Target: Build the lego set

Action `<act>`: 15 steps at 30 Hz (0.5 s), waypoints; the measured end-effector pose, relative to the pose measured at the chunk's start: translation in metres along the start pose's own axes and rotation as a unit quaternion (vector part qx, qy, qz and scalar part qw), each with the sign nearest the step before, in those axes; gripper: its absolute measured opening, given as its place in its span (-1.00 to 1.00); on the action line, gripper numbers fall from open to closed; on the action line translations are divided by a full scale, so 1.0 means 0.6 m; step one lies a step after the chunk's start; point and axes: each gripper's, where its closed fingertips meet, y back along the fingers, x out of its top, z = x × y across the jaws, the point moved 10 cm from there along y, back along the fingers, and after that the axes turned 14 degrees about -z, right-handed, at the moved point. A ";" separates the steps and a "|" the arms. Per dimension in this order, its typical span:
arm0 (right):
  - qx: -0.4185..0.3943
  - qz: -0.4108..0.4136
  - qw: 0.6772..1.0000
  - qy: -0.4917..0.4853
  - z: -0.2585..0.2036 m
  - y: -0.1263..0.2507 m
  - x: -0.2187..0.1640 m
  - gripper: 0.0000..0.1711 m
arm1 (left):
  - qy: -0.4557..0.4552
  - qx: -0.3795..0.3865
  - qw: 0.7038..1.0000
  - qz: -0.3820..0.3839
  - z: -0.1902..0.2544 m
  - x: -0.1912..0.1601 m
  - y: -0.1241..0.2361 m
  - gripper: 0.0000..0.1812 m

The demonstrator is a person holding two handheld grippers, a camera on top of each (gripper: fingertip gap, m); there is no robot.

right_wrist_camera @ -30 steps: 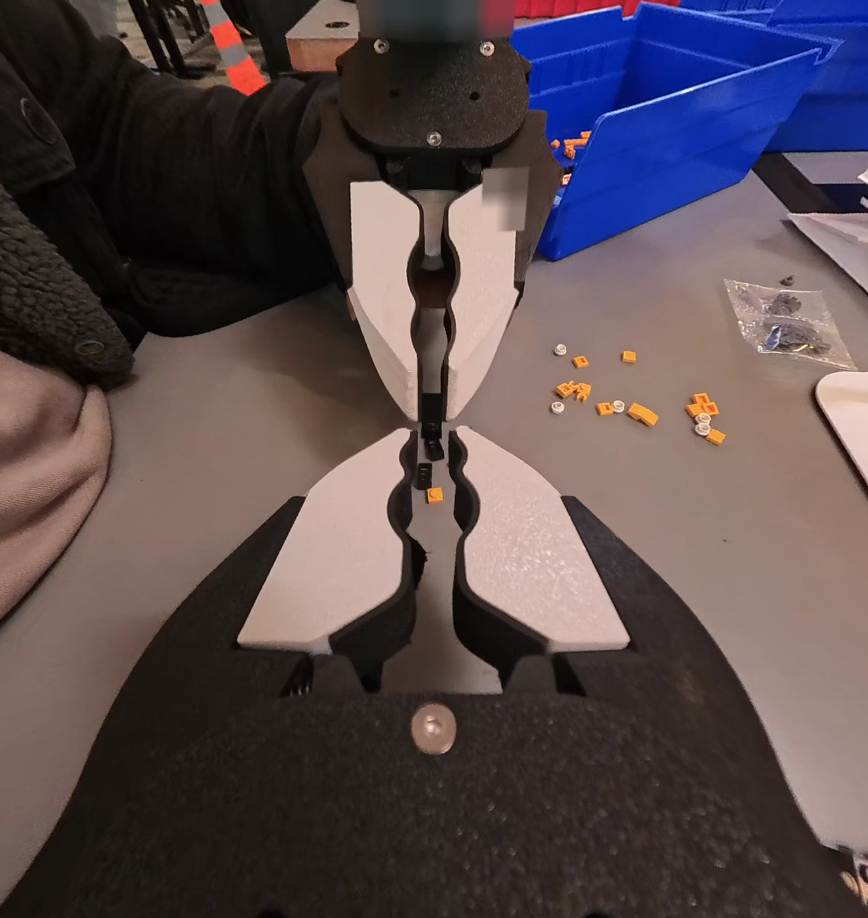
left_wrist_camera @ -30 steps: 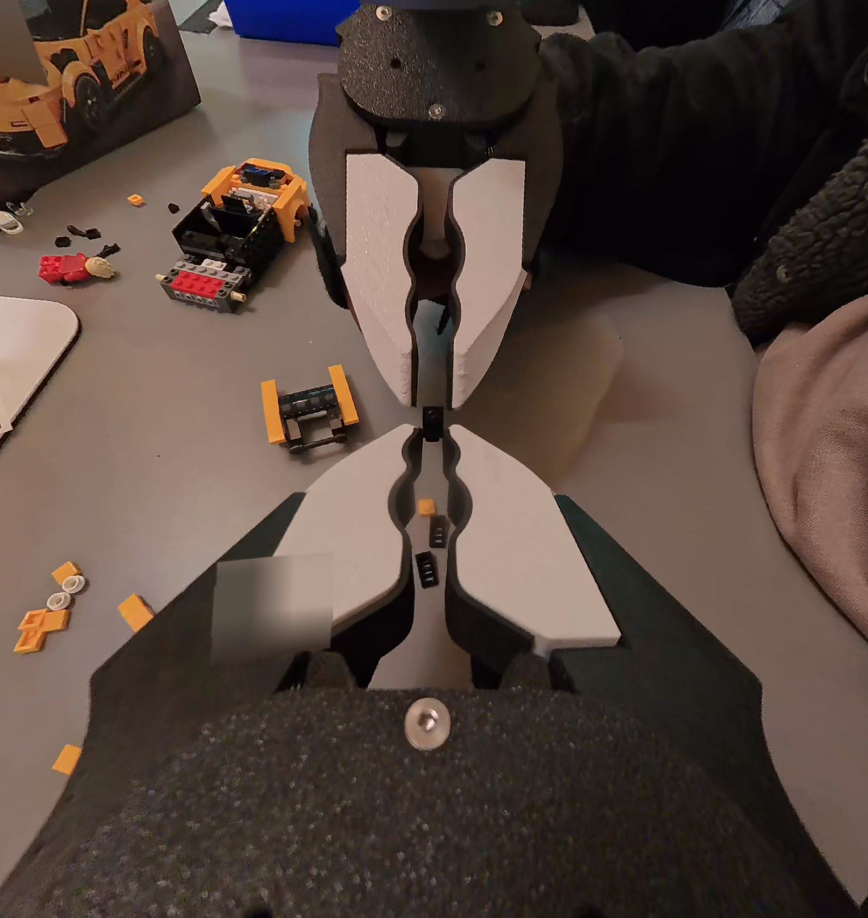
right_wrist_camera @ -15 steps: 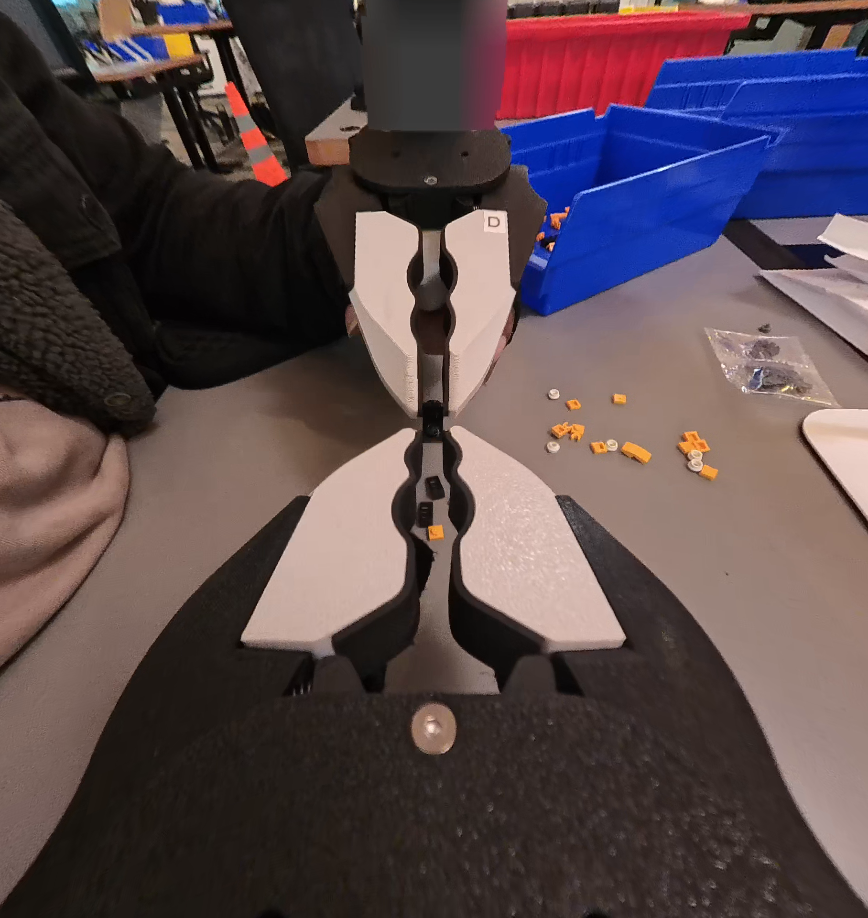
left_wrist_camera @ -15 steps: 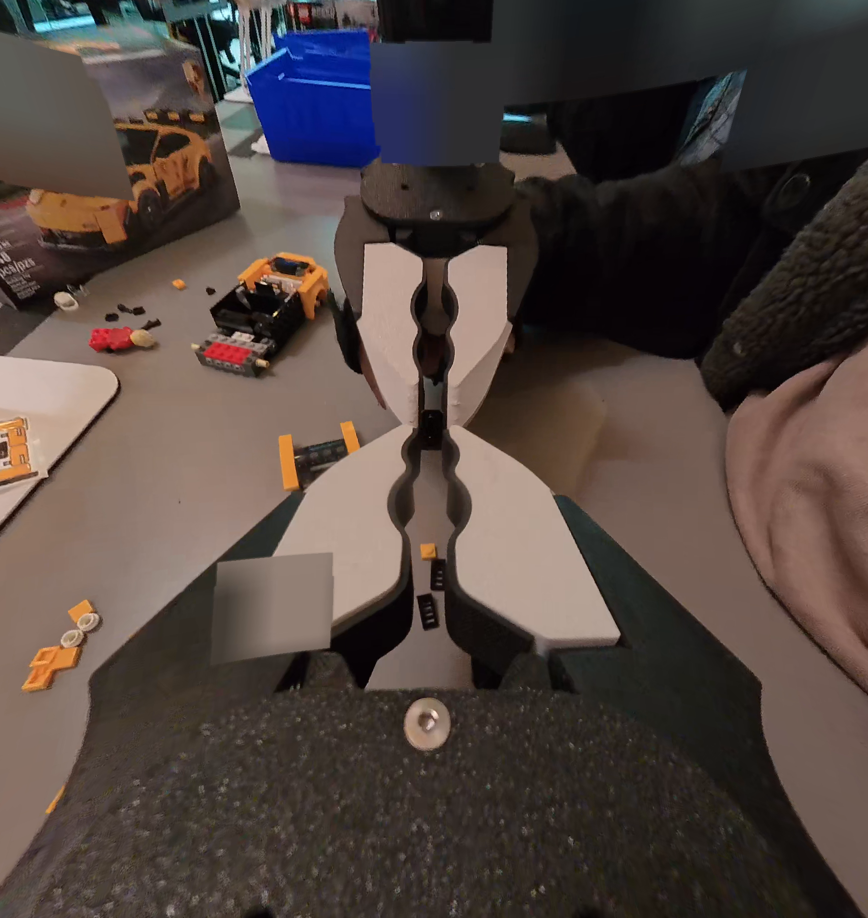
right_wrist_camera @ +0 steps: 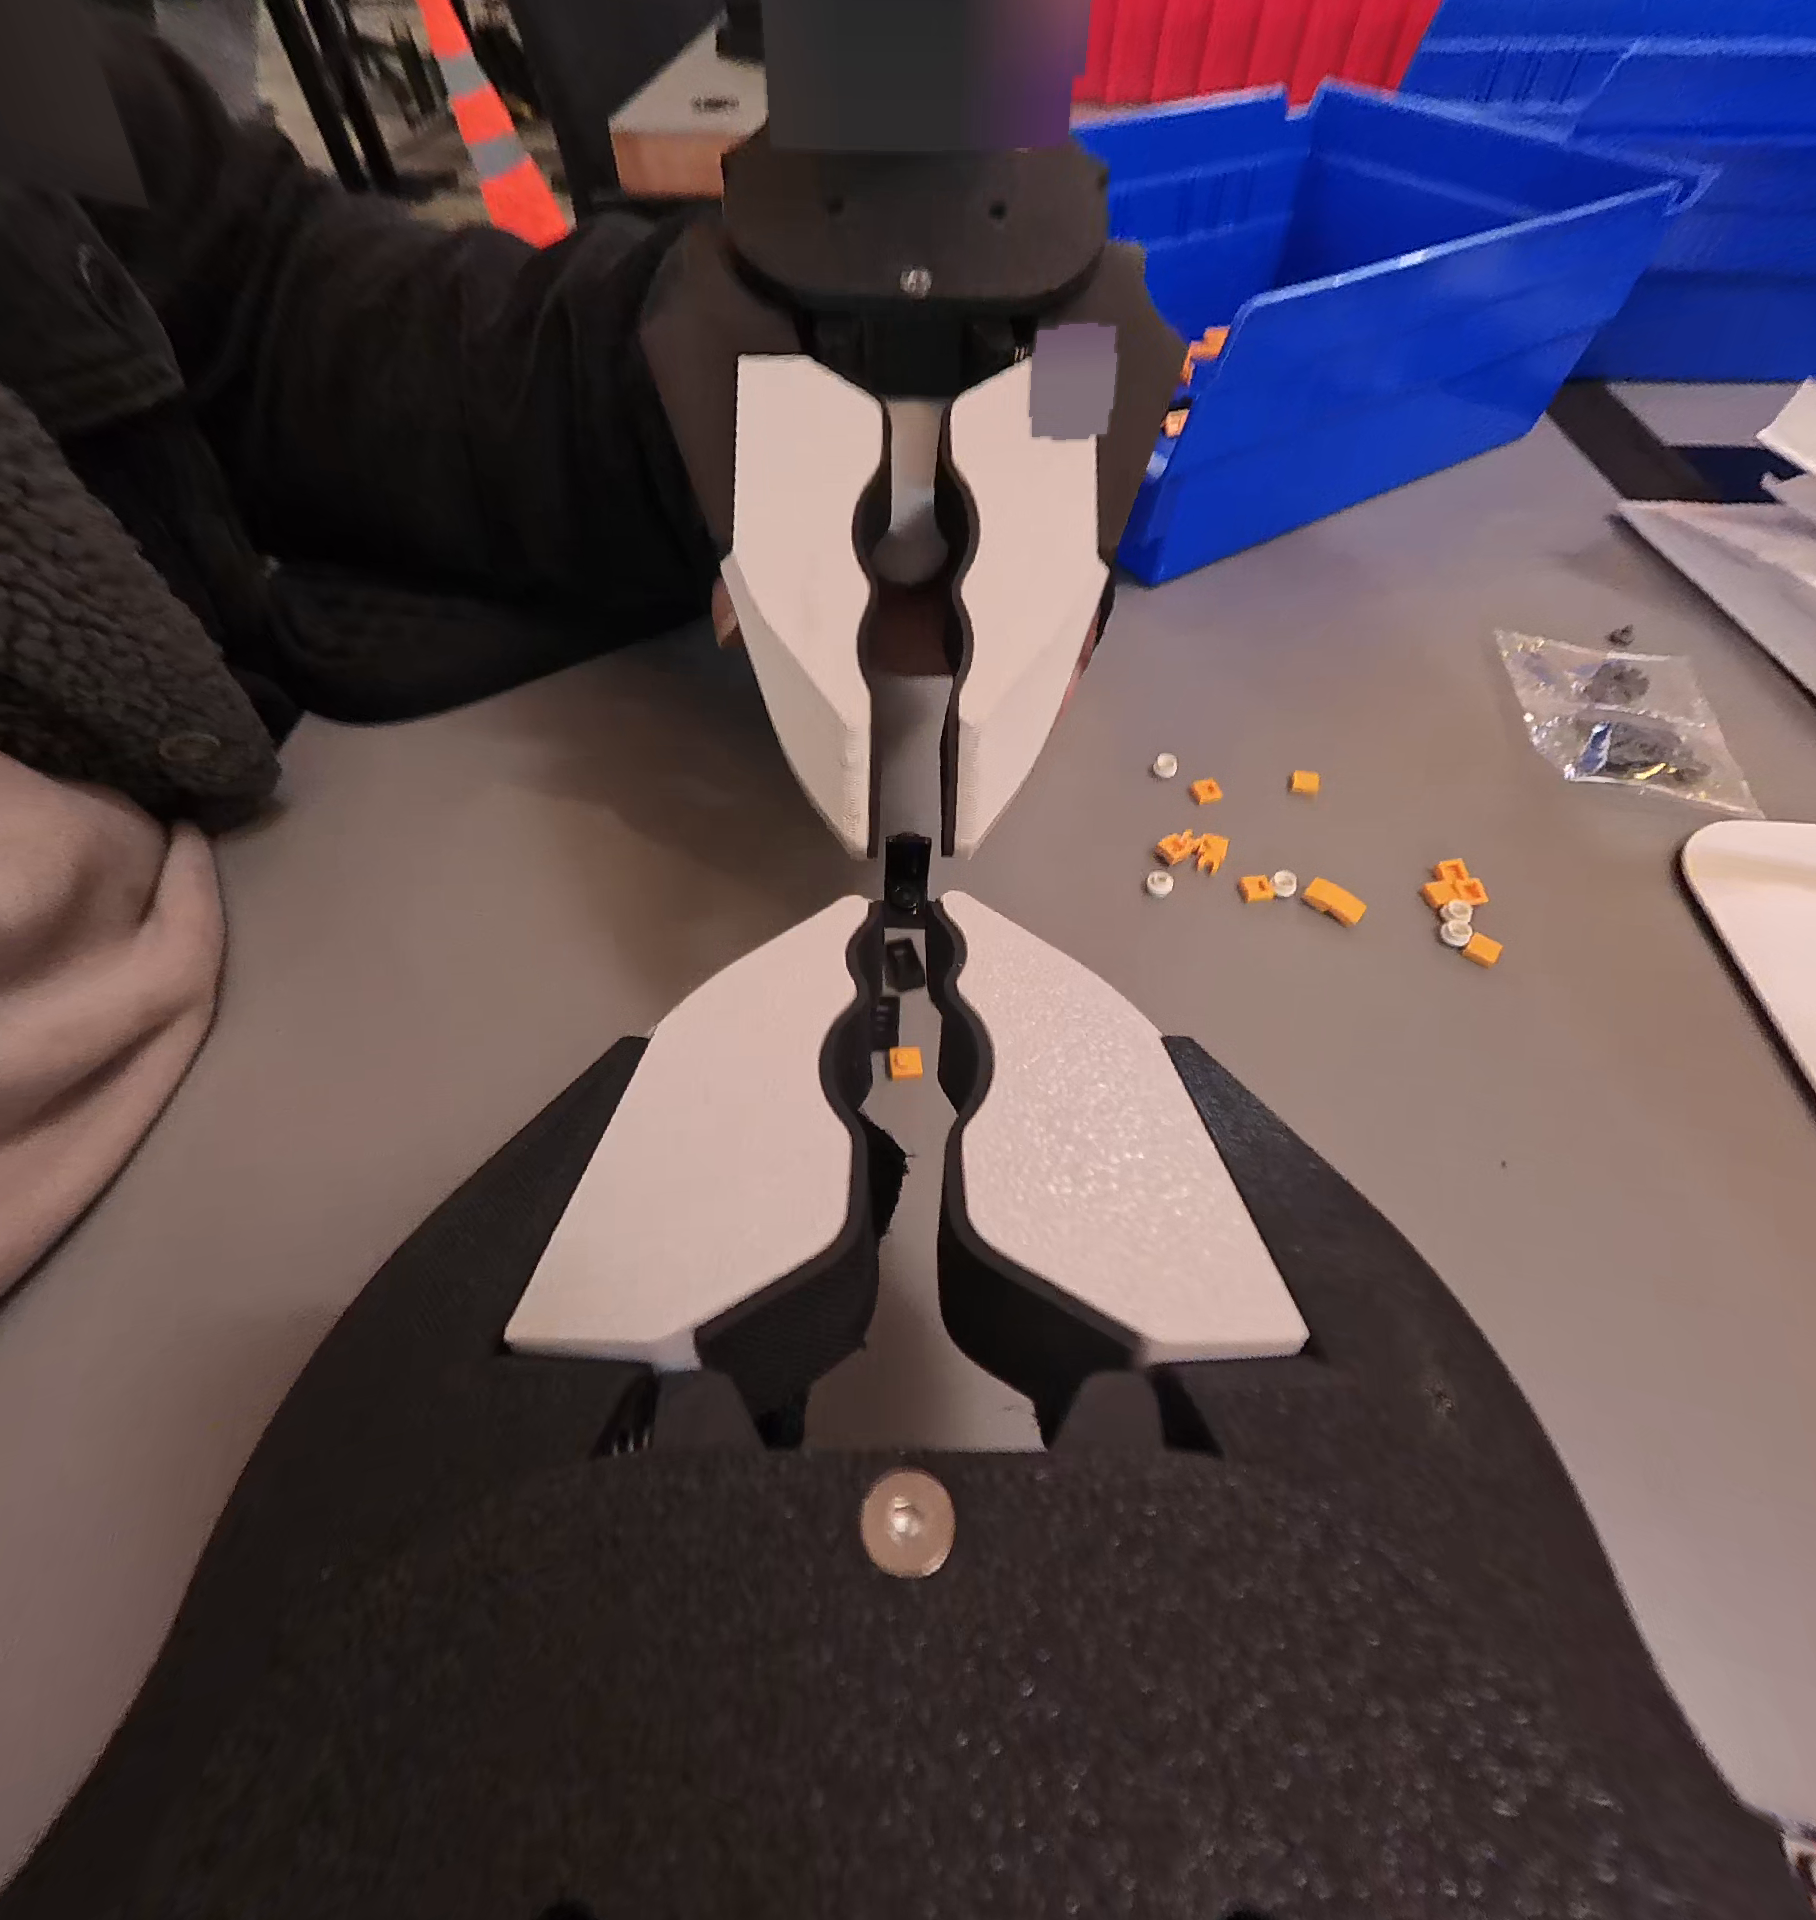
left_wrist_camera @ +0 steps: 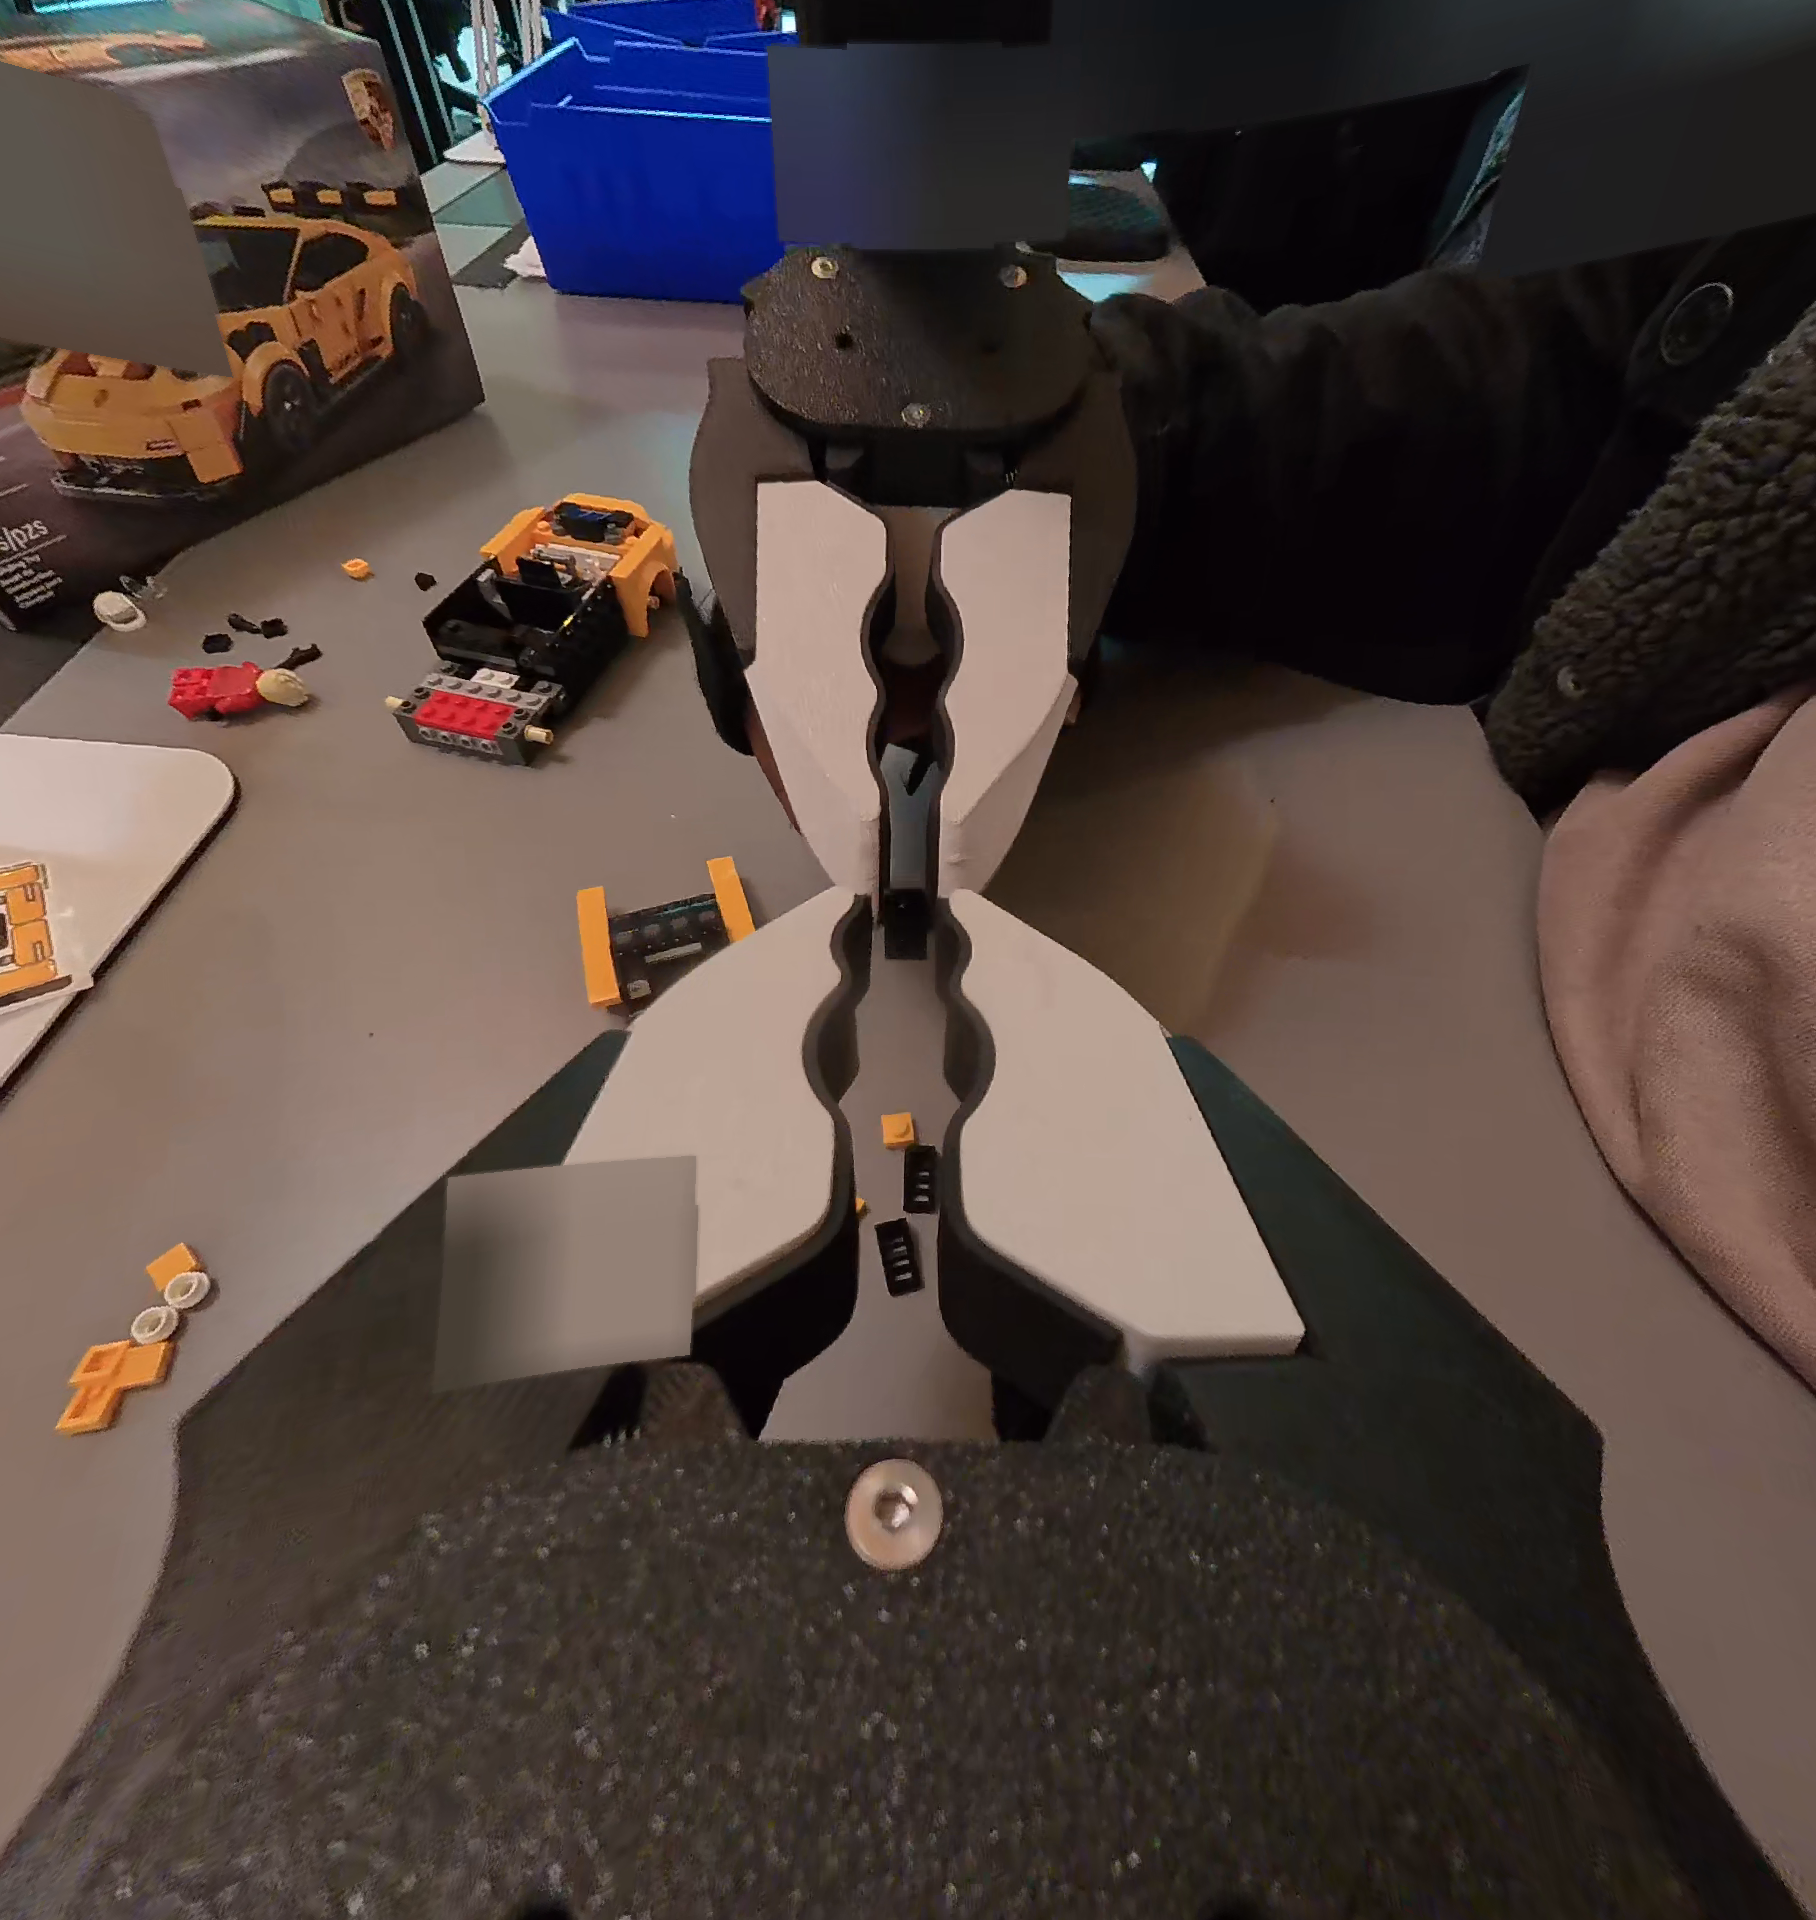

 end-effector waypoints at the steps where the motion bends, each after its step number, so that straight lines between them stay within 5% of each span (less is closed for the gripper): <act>1: -0.001 -0.006 1.000 0.002 -0.001 -0.002 0.000 -0.91 | 0.000 -0.001 1.000 -0.001 0.000 0.000 0.000 -0.89; 8: -0.010 -0.026 1.000 -0.010 0.003 -0.003 -0.003 -0.92 | -0.002 0.013 1.000 -0.014 -0.003 -0.004 0.002 -1.00; 15: -0.004 -0.137 0.990 0.004 -0.007 -0.041 -0.018 -0.83 | 0.018 0.001 0.999 -0.037 -0.018 -0.027 0.003 -1.00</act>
